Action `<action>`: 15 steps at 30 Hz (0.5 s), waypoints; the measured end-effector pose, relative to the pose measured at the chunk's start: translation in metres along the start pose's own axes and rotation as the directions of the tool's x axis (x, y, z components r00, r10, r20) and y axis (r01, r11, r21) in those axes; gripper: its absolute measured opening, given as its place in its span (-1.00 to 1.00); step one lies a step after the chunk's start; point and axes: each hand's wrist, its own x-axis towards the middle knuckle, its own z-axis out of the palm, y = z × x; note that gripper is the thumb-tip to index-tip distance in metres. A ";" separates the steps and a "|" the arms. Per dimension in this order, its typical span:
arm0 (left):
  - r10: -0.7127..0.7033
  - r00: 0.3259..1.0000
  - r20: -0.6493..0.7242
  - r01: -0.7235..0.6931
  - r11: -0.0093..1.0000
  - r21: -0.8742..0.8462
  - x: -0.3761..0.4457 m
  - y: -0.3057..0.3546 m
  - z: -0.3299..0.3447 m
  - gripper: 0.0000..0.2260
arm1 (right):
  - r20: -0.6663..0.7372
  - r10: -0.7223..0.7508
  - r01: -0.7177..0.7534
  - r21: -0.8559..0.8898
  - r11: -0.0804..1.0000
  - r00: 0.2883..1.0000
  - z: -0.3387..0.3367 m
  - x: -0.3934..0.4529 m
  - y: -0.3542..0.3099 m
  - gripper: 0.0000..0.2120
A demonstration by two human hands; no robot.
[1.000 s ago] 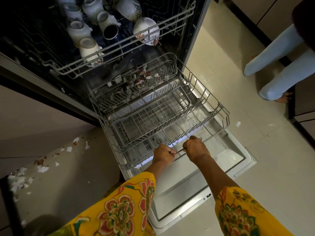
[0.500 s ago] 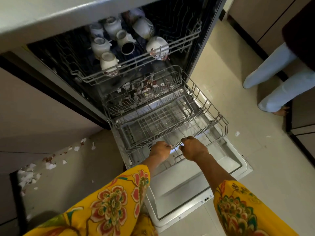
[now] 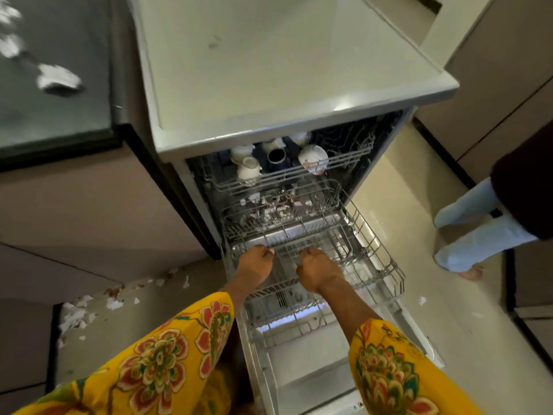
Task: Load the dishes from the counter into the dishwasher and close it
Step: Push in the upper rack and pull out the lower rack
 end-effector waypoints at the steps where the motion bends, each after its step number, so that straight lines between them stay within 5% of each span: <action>1: 0.008 1.000 -0.027 -0.009 1.000 -0.025 -0.004 -0.003 -0.012 -0.68 | -0.014 -0.019 0.019 0.004 1.000 1.000 -0.007 -0.002 -0.010 -0.58; 8: 0.026 0.961 -0.277 -0.063 0.990 -0.127 -0.049 -0.035 -0.108 -0.71 | -0.078 -0.207 0.210 0.031 0.977 0.975 -0.047 -0.016 -0.105 -0.50; 15: -0.031 0.847 -0.531 -0.079 0.980 -0.183 -0.102 -0.085 -0.217 -0.74 | -0.154 -0.426 0.432 0.007 0.902 0.891 -0.088 -0.037 -0.221 -0.49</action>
